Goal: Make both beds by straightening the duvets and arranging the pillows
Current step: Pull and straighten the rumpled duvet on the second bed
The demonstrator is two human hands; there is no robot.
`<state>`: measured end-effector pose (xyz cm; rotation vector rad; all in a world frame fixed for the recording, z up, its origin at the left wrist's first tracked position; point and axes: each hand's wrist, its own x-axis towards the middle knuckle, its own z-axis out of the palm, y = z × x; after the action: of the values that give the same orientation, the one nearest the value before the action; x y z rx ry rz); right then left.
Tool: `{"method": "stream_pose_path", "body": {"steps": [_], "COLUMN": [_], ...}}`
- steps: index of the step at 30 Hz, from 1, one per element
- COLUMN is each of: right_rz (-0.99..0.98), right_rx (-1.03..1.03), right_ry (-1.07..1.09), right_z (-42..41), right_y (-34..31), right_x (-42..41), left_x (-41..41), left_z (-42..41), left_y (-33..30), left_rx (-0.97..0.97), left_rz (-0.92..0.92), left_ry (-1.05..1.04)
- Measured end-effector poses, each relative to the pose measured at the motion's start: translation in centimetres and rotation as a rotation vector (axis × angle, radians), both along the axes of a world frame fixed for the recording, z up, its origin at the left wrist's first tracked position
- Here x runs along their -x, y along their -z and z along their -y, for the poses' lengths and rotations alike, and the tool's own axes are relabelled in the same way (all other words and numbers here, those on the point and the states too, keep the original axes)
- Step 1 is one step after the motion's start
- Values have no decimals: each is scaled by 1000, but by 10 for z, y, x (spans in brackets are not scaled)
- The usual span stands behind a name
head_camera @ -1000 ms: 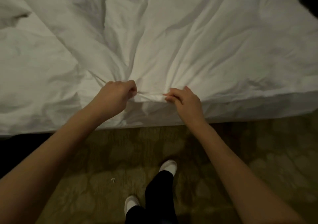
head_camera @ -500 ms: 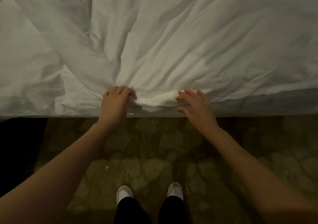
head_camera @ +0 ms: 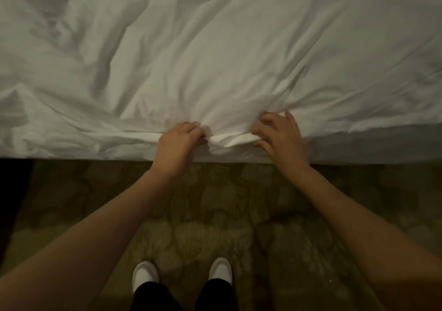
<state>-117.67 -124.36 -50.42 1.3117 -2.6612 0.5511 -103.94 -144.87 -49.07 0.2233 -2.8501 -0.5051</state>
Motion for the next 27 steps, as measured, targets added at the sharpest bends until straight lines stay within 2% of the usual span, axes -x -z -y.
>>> {"method": "stream_pose_path", "body": {"steps": [6, 14, 19, 22, 27], "right_rz": [57, 133, 98, 154, 158], "right_rx": [44, 122, 22, -74, -231], "right_ry": [71, 37, 75, 82, -27], "right_z": [-1, -25, -13, -12, -26], "right_y": [2, -8, 18, 31, 30], "right_x": [-6, -24, -15, -10, -27], "left_x": [-5, -32, -16, -1, -13], "left_z": [-14, -31, -24, -19, -8], "left_y": [-8, -34, 15, 36, 46], "left_rx": [-201, -204, -208, -174, -9], "left_rz": [121, 30, 73, 114, 287], "left_ry": [-160, -113, -148, -149, 73]}}
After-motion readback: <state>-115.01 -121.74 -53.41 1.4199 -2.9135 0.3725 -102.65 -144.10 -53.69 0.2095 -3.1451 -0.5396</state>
